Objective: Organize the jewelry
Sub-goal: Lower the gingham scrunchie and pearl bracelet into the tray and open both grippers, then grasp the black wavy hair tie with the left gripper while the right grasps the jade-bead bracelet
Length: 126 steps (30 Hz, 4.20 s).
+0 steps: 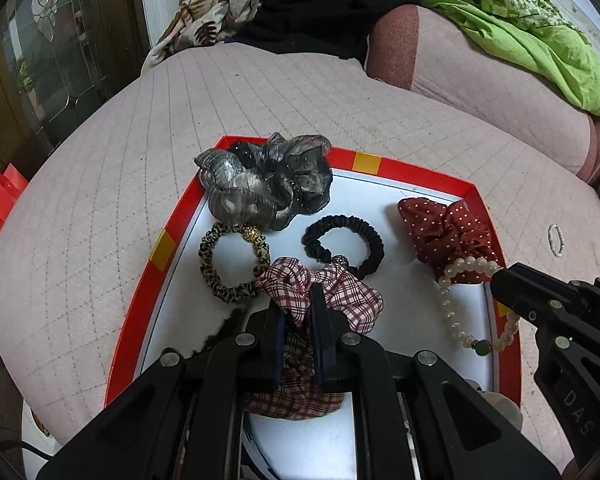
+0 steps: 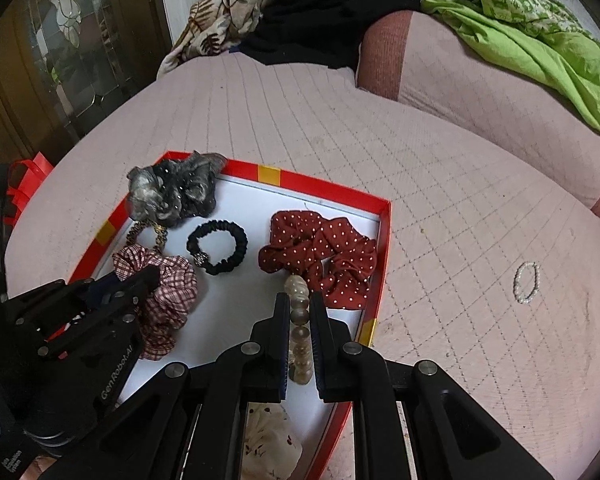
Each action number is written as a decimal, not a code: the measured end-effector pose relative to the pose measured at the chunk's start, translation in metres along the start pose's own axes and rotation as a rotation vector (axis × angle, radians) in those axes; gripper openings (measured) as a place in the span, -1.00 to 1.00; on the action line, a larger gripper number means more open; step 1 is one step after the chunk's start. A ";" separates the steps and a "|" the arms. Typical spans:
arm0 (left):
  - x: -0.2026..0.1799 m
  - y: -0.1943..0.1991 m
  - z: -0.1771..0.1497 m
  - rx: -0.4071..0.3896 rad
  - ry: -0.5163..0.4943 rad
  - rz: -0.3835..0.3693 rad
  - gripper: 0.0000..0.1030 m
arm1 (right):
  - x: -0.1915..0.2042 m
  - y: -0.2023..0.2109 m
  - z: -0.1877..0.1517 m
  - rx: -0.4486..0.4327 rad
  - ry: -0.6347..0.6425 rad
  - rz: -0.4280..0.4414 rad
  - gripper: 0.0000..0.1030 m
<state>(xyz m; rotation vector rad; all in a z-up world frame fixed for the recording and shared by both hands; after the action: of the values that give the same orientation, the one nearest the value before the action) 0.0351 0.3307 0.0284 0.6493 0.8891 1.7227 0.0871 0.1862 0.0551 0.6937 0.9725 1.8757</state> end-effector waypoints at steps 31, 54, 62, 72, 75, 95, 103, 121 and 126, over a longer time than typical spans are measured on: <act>0.005 0.019 -0.004 -0.005 0.044 0.058 -0.24 | -0.020 0.008 -0.010 -0.004 -0.046 0.044 -0.42; -0.055 0.114 -0.020 -0.109 -0.020 0.026 -0.09 | -0.151 0.091 -0.074 -0.072 -0.206 -0.048 -0.21; -0.109 0.119 -0.026 -0.098 -0.104 -0.024 -0.07 | -0.215 0.088 -0.116 -0.006 -0.306 -0.073 -0.21; -0.202 0.093 -0.059 -0.042 -0.307 -0.127 -0.08 | -0.240 0.069 -0.120 -0.018 -0.337 -0.030 -0.21; -0.220 0.074 -0.065 -0.004 -0.337 -0.152 -0.08 | -0.256 0.065 -0.113 -0.023 -0.355 -0.035 -0.21; -0.247 0.003 -0.063 0.122 -0.346 -0.209 -0.13 | -0.315 0.000 -0.044 -0.034 -0.417 -0.027 -0.21; -0.247 -0.008 -0.062 0.134 -0.344 -0.220 -0.20 | -0.322 -0.031 -0.021 -0.024 -0.443 -0.013 -0.21; -0.249 -0.011 -0.062 0.090 -0.314 -0.213 -0.47 | -0.305 -0.055 -0.013 -0.025 -0.308 -0.110 -0.87; -0.244 -0.002 -0.061 0.120 -0.286 -0.263 -0.84 | -0.309 -0.038 -0.021 -0.029 -0.365 -0.032 -0.88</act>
<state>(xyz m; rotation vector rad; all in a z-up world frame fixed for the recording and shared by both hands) 0.0640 0.0839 -0.0089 0.7980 0.8377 1.3119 0.2275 -0.0850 -0.0114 0.9566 0.7157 1.6554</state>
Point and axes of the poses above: each gripper's, at about its wrist camera, not at the fingertips, and y roughly against the way its jaws point, x to its left, z to its top, the point moved 3 cm from there along -y, roughly the way its jaws point, and after that the axes turned 3 degrees about -y, right-handed, at the moved point
